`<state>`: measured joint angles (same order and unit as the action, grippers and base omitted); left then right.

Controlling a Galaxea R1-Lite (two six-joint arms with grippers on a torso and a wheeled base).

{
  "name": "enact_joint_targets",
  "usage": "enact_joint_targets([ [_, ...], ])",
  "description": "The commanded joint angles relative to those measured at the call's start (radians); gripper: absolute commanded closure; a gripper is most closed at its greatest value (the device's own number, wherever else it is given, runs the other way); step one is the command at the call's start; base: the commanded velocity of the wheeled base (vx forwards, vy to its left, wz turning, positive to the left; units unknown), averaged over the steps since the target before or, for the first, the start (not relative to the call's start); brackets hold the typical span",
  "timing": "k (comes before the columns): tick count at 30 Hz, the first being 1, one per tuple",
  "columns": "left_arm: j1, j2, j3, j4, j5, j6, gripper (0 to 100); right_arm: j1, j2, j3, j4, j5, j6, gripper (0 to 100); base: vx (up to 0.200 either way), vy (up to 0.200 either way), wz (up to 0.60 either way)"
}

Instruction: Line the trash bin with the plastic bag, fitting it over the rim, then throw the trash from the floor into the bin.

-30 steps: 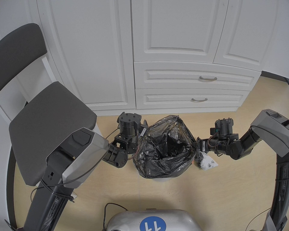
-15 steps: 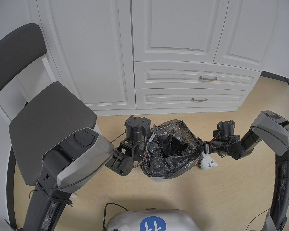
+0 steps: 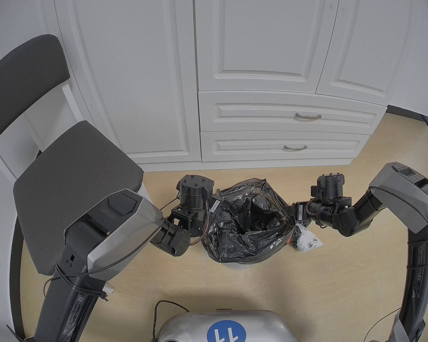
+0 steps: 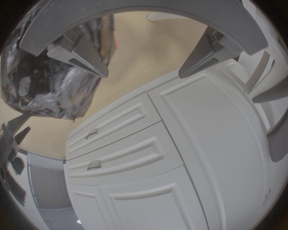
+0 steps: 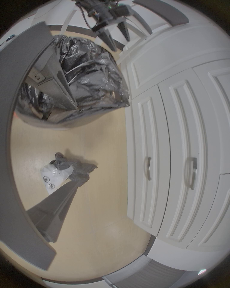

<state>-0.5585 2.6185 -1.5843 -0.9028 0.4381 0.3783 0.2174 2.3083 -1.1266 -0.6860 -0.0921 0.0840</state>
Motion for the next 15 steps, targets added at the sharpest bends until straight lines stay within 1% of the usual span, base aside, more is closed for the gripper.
enact_joint_targets([
  [1, 0.026, 0.051, -0.033, 0.008, 0.001, -0.004, 0, 0.013, -0.027, 0.002, -0.009, -0.001, 0.006, 0, 0.0, 0.0, 0.0],
  [10, 0.048, 0.109, -0.072, 0.012, 0.001, -0.009, 0, 0.011, -0.044, 0.019, -0.007, -0.001, 0.002, 0, 0.0, 0.0, 0.0],
  [15, 0.068, 0.149, -0.143, 0.031, 0.001, -0.01, 0, 0.011, -0.029, 0.028, 0.003, -0.005, -0.009, 0, 0.0, 0.0, 0.0],
])
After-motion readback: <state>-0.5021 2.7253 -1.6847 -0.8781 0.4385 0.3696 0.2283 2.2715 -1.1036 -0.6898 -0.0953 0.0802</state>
